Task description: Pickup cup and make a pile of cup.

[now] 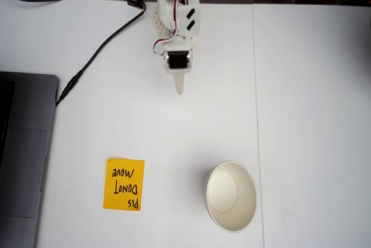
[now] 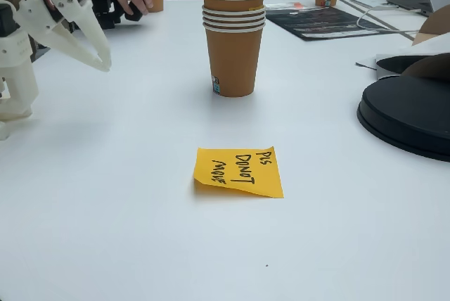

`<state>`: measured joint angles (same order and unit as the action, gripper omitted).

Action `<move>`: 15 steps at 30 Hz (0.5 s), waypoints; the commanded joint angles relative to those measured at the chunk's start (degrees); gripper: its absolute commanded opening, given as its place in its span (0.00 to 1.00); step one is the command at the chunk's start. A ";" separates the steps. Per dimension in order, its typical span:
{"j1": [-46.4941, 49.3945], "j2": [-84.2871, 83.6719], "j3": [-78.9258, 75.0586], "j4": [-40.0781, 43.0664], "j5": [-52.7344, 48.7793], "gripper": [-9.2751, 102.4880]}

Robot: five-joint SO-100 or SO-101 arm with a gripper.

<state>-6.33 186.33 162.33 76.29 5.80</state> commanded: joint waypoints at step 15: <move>-0.09 1.93 3.34 -1.23 0.18 0.02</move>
<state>-6.33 188.00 165.94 76.29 5.80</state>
